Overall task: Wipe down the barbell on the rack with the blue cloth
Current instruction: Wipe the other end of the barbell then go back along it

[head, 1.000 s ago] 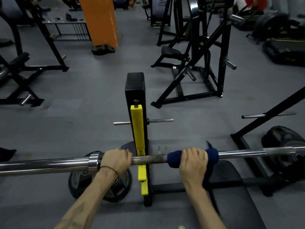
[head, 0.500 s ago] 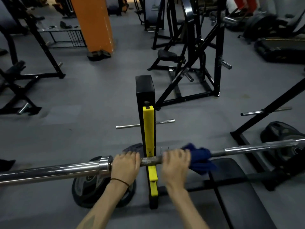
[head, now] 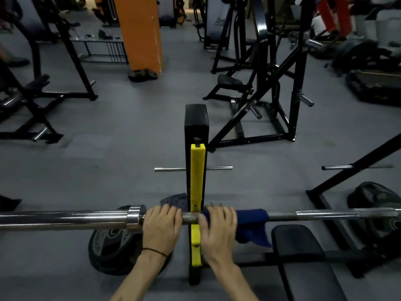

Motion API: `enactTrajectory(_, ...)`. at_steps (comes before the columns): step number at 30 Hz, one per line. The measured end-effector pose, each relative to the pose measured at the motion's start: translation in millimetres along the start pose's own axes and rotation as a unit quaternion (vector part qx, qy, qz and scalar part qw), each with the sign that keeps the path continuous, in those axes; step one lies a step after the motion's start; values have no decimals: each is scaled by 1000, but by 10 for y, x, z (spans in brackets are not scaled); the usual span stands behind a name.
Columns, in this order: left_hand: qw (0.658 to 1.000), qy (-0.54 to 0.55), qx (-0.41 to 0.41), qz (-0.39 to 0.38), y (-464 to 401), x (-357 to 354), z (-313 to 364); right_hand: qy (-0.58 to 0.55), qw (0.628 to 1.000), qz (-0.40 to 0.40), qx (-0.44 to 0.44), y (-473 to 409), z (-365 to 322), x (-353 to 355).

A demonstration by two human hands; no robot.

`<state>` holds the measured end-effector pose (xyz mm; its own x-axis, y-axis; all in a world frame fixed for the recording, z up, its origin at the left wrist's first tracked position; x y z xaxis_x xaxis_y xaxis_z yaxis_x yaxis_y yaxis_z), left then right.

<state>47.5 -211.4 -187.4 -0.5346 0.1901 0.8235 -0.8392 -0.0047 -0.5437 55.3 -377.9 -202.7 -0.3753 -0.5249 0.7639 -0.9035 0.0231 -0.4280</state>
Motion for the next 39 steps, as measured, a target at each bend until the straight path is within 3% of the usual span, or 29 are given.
enactTrajectory(2, 1000, -6, 3, 12, -51, 12, -29, 24, 991, -47, 122, -53, 31, 41)
enactTrajectory(4, 1000, -16, -3, 10, -48, -2, -41, 86, 977, -50, 188, -148, 418, 208)
enactTrajectory(7, 999, -36, -9, 10, -67, -14, -11, 125, 988, 23, 83, -275, 996, 541)
enactTrajectory(10, 999, -35, 17, 6, -90, -83, -37, 111, 990, 75, -54, -237, 731, 361)
enactTrajectory(14, 1000, -25, 2, -9, -125, -85, -76, 89, 995, -1, 49, -90, -4, -55)
enactTrajectory(16, 1000, -20, -8, -7, -148, -71, -88, 99, 985, -18, 137, -129, 46, -2)
enactTrajectory(18, 1000, -19, -7, -6, -167, -67, -106, 124, 978, 13, 167, -232, 381, 201)
enactTrajectory(21, 999, -30, 13, -27, -154, -96, -135, 161, 985, 50, 42, -294, 891, 472)
enactTrajectory(24, 997, -41, 31, -56, -128, -148, -147, 168, 983, 55, -56, -203, 541, 221)
enactTrajectory(27, 996, -41, 17, -72, -122, -130, -133, 95, 995, -7, 42, -53, -85, -50)
enactTrajectory(31, 996, -26, -8, -86, -147, -65, -94, 124, 980, -14, 155, -146, 370, 195)
enactTrajectory(34, 996, -30, -5, -81, -178, -37, -80, 155, 987, 22, 37, -232, 824, 445)
enactTrajectory(36, 995, -38, 16, -89, -192, -52, -96, 150, 986, 49, -56, -221, 665, 327)
enactTrajectory(37, 994, -41, 25, -100, -188, -73, -108, 141, 987, 40, -71, -191, 472, 190)
enactTrajectory(39, 994, -45, 32, -99, -179, -81, -129, 105, 994, -4, -4, -129, 65, -22)
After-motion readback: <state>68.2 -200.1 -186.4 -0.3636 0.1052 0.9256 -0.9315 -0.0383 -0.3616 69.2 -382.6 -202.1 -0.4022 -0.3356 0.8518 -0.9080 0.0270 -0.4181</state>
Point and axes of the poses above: each hand's wrist, its own y-axis away from the middle knuckle, its own x-axis out of the back of the hand, z = x × y, the point moved 7 cm from there along -y, towards the middle knuckle, and after that the axes turned 5 degrees about y, right-handed, at the moved point
